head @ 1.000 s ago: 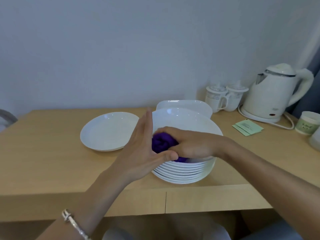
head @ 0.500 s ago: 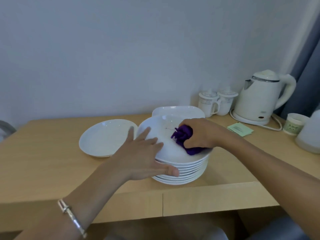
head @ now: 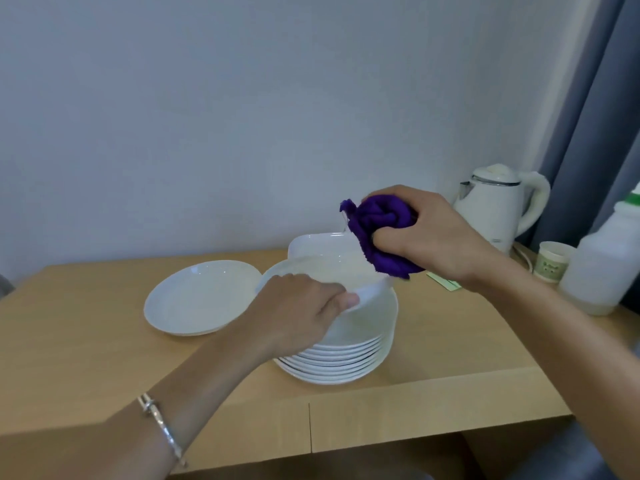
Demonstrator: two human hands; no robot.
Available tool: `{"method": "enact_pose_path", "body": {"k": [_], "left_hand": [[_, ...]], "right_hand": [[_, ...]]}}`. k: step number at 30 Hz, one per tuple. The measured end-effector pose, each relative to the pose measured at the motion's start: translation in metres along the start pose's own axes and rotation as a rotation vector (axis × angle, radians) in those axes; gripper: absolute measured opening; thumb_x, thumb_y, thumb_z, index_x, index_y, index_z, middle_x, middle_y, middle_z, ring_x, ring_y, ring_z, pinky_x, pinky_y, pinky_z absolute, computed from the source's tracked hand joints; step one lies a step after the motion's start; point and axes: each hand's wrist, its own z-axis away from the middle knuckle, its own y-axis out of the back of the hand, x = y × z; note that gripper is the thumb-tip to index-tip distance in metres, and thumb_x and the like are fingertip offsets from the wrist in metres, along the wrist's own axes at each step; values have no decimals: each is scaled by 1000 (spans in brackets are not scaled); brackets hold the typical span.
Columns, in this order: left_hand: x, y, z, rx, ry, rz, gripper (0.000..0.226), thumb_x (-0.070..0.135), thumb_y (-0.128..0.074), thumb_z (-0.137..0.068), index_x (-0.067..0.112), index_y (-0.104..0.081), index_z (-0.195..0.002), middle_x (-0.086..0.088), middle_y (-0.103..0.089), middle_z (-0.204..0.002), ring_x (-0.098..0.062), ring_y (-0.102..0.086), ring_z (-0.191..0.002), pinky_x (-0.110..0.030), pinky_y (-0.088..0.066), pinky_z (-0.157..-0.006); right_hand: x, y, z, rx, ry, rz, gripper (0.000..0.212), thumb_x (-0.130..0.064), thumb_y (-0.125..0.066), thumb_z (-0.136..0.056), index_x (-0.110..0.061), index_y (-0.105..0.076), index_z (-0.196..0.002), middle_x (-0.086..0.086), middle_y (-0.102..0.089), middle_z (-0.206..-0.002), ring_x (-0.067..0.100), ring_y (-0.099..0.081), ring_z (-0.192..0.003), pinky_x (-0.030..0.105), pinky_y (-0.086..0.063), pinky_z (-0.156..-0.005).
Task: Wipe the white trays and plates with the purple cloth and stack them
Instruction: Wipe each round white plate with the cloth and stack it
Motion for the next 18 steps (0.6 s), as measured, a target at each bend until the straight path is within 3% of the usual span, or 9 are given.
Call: {"method": "enact_pose_path", "body": {"k": [2, 4, 6, 8, 9, 11, 14, 18], "left_hand": [[2, 13, -6, 184, 53, 251, 46, 42, -35, -99, 20, -41, -59, 0, -42, -54, -24, -42, -62, -35, -29, -61], [-1, 25, -15, 332, 150, 491, 48, 38, -41, -99, 8, -53, -63, -5, -52, -59, -23, -45, -59, -35, -33, -60], [-12, 31, -20, 477, 285, 718, 47, 41, -48, -97, 10, -47, -63, -6, -45, -62, -17, -38, -56, -29, -29, -58], [-24, 37, -21, 585, 399, 1075, 44, 51, -54, -90, 10, -56, -73, -6, -58, -74, -18, -52, -65, -25, -41, -70], [-30, 37, -20, 603, 449, 1258, 47, 52, -53, -89, 7, -65, -88, -8, -70, -90, -23, -64, -80, -31, -47, -83], [-38, 32, -15, 566, 490, 1560, 46, 48, -44, -96, 11, -66, -112, -7, -72, -108, -25, -67, -102, -42, -49, -92], [-44, 16, -8, 503, 518, 1877, 48, 47, -36, -99, 14, -61, -122, -11, -68, -116, -30, -64, -109, -45, -47, -95], [-56, -9, -9, 561, 723, 2024, 51, 49, -39, -98, 11, -57, -128, -15, -64, -123, -37, -60, -113, -52, -40, -104]], "right_hand": [[-5, -4, -1, 125, 52, 10, 37, -24, -61, -59, -34, -65, -95, -16, -69, -87, 5, -66, -82, 27, -56, -74], [-11, -8, -3, 230, 101, -23, 38, -23, -60, -60, -37, -63, -95, -18, -67, -88, 5, -65, -84, 30, -58, -76], [-12, -13, -5, 279, 125, -57, 37, -18, -61, -63, -39, -62, -94, -17, -67, -88, 7, -66, -83, 32, -59, -75], [-10, -20, -7, 275, 130, -50, 35, -18, -62, -65, -43, -61, -90, -19, -66, -89, 6, -65, -84, 29, -58, -76], [-7, -24, -8, 260, 127, -33, 34, -21, -62, -64, -45, -61, -87, -21, -65, -90, 3, -63, -83, 25, -55, -75], [-1, -34, -10, 223, 118, 6, 28, -21, -63, -66, -42, -60, -84, -20, -63, -91, 2, -60, -82, 20, -50, -72], [11, -47, -12, 192, 103, 83, 25, -12, -65, -70, -25, -60, -91, -12, -61, -92, 9, -57, -83, 22, -46, -72], [24, -60, -17, 144, 53, 188, 31, -13, -66, -72, -11, -62, -102, 2, -65, -96, 13, -55, -87, 35, -47, -83]]}}
